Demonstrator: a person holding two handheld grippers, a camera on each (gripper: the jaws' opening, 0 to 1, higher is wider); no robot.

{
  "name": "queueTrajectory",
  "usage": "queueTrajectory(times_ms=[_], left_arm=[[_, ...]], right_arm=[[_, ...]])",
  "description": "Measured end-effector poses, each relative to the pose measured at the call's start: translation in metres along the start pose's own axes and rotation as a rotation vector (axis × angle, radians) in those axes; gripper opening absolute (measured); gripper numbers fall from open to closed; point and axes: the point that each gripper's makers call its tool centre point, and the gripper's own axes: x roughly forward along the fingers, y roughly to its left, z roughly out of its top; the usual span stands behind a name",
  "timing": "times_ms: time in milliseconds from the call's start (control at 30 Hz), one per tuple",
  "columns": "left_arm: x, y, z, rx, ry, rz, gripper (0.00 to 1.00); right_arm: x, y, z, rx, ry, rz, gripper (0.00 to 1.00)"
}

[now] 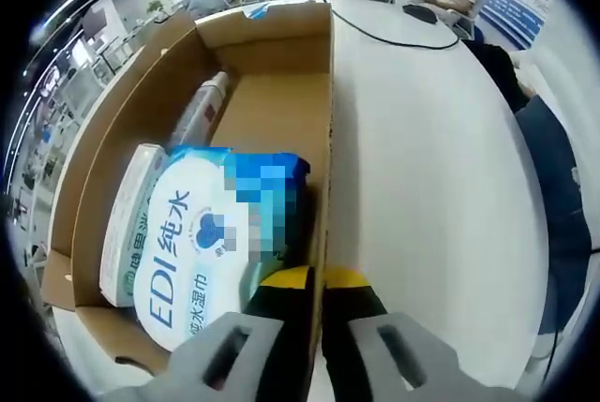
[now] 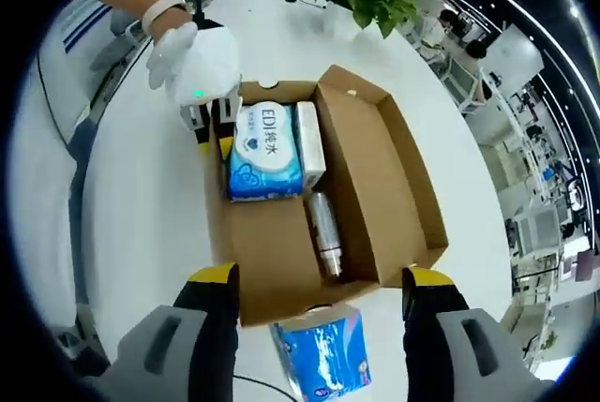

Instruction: Operate the shoe box by opening the lid, removing the specified soft item, and placing it in the target area until the item is outside and the box remains undamaged.

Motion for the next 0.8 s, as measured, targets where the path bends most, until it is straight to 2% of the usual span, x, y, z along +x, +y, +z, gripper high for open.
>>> queueTrajectory(times_ms=[100, 200, 300, 567, 667, 800], left_arm=[[0.000, 0.000, 0.000, -0.002, -0.001, 0.000, 0.01], [0.000, 0.001, 0.000, -0.005, -0.004, 0.002, 0.01], [0.000, 0.001, 0.000, -0.012, -0.008, -0.001, 0.01], [0.000, 0.000, 0.000, -0.010, -0.008, -0.003, 0.01], [0.001, 0.000, 0.000, -0.011, -0.008, -0.002, 0.01], [0.000, -0.001, 0.000, -0.011, -0.006, -0.006, 0.01]], right_arm=[[0.014, 0.008, 0.005, -0.018, -0.004, 0.009, 0.67], [0.028, 0.012, -0.001, -0.010, 0.014, 0.020, 0.67], [0.037, 0.015, 0.001, -0.016, 0.021, 0.037, 0.67], [0.054, 0.006, 0.007, -0.047, 0.015, 0.020, 0.60], [0.066, 0.009, 0.010, -0.078, 0.003, 0.048, 0.56], [0.078, 0.009, 0.011, -0.069, 0.007, 0.053, 0.55]])
